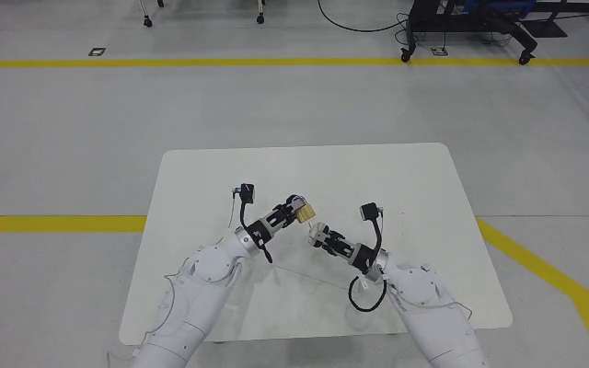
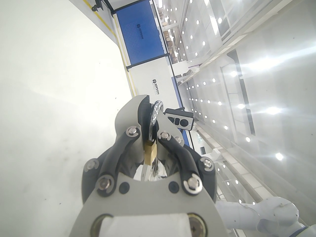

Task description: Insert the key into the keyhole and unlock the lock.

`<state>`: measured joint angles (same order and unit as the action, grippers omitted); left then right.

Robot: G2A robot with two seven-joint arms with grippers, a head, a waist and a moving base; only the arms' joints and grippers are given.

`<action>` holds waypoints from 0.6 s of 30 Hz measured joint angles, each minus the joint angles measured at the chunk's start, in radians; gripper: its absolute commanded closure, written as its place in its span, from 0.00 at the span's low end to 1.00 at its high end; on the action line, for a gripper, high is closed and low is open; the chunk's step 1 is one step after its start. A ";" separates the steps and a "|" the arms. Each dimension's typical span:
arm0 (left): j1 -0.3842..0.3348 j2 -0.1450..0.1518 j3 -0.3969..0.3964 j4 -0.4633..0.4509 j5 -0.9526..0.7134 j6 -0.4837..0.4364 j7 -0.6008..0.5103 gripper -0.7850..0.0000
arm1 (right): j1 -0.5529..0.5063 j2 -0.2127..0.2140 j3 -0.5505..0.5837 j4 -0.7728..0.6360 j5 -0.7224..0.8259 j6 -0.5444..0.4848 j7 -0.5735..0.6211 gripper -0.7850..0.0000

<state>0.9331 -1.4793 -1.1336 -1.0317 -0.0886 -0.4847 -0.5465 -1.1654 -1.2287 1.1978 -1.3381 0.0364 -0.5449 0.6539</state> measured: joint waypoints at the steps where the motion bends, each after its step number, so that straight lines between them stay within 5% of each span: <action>1: 0.000 0.000 0.001 0.000 0.001 0.000 0.001 1.00 | 0.001 0.000 -0.001 0.001 0.000 0.000 0.000 1.00; 18: 0.002 0.001 0.019 -0.001 0.003 -0.009 0.007 1.00 | 0.011 0.001 -0.016 0.015 0.000 0.002 -0.010 1.00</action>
<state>0.9350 -1.4781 -1.1141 -1.0324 -0.0860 -0.4936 -0.5391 -1.1549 -1.2275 1.1817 -1.3227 0.0363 -0.5430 0.6440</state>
